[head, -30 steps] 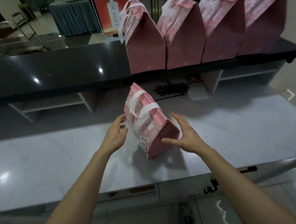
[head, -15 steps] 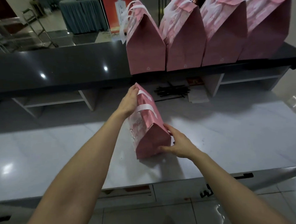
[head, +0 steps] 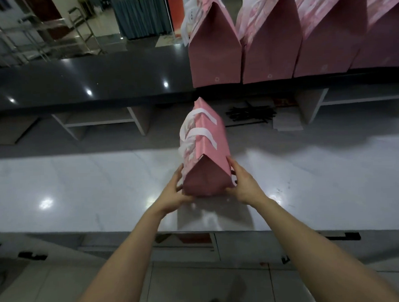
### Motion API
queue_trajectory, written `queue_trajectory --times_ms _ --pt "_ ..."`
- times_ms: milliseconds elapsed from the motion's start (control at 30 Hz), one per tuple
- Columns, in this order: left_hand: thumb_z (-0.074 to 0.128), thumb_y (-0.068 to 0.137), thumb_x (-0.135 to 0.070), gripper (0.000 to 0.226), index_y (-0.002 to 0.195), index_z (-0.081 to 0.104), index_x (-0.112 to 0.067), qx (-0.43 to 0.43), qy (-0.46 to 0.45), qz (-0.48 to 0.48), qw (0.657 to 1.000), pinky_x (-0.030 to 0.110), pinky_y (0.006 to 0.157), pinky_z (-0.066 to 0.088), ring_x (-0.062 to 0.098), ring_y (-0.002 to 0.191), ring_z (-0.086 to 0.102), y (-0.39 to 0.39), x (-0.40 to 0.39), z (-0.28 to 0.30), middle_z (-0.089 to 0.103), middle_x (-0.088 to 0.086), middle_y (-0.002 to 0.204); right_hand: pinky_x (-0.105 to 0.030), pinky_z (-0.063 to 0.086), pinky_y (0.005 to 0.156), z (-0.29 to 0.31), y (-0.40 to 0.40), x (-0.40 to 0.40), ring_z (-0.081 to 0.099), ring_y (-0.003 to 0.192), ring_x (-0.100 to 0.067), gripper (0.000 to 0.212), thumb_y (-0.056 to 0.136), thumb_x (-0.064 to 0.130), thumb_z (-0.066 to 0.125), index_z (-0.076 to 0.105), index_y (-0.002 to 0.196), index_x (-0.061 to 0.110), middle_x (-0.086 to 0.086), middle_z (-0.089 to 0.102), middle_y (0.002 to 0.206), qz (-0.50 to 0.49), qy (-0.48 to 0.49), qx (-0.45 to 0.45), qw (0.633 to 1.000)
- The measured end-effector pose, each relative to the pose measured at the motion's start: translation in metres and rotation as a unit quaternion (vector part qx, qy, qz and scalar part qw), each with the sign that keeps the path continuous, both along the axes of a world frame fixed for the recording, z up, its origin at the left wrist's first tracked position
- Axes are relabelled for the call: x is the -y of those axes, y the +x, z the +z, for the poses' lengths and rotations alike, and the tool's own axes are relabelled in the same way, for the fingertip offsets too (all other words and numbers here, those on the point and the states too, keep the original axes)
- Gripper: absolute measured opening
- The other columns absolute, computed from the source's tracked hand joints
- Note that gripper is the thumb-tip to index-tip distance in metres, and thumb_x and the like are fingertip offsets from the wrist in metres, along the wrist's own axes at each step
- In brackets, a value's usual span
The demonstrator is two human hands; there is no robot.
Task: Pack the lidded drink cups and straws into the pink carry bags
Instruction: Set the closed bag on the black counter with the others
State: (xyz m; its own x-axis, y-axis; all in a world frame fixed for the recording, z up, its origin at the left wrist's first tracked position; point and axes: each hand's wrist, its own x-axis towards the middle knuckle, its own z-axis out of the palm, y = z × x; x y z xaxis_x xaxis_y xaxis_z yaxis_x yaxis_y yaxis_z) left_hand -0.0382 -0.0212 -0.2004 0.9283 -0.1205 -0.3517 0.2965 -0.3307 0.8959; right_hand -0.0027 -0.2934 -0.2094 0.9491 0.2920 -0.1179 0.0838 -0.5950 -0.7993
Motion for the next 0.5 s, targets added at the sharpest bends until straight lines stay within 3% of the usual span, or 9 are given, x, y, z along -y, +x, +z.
queue_trajectory --times_ms 67,133,267,367,500 --pt "0.098 0.078 -0.015 0.12 0.17 0.026 -0.039 0.055 0.033 0.011 0.998 0.037 0.108 0.058 0.021 0.14 0.059 -0.001 0.005 -0.004 0.052 -0.011 0.16 -0.05 0.048 0.118 0.002 -0.003 -0.01 0.051 0.146 -0.027 0.111 0.088 0.02 0.084 0.014 0.173 0.033 -0.003 0.043 0.167 0.002 -0.004 0.009 1.0" --pt "0.094 0.084 -0.016 0.111 0.17 0.029 -0.043 0.092 0.073 0.049 0.992 0.045 0.108 0.059 0.022 0.131 0.066 -0.004 -0.002 -0.004 0.058 -0.013 0.155 -0.05 0.05 0.115 0.008 -0.006 -0.021 0.054 0.143 -0.027 0.107 0.088 0.015 0.08 0.017 0.172 0.034 -0.003 0.047 0.163 0.011 -0.011 0.019 1.0" --pt "0.084 0.096 -0.013 0.1 0.16 0.03 -0.068 0.166 0.131 0.075 0.975 0.029 0.096 0.062 0.009 0.123 0.07 -0.029 -0.043 0.014 0.064 -0.028 0.144 -0.047 0.055 0.11 0.031 -0.021 -0.049 0.059 0.13 -0.014 0.093 0.088 0.022 0.081 0.031 0.163 0.043 0.01 0.06 0.148 0.052 0.014 0.053 0.997" --pt "0.083 0.097 -0.011 0.098 0.158 0.033 -0.069 0.223 0.137 0.094 0.961 0.021 0.086 0.063 -0.002 0.119 0.07 -0.044 -0.075 0.039 0.068 -0.033 0.133 -0.048 0.058 0.103 0.06 -0.024 -0.075 0.062 0.123 -0.014 0.084 0.089 0.027 0.081 0.036 0.157 0.048 0.016 0.062 0.142 0.083 0.037 0.11 0.99" --pt "0.084 0.096 -0.015 0.095 0.158 0.035 -0.067 0.286 0.149 0.122 0.939 0.018 0.081 0.062 -0.011 0.119 0.066 -0.016 -0.115 0.084 0.063 -0.037 0.133 -0.049 0.058 0.103 0.119 0.008 -0.113 0.063 0.129 -0.021 0.091 0.09 0.032 0.083 0.029 0.161 0.051 0.015 0.058 0.152 0.095 0.029 0.172 0.98"
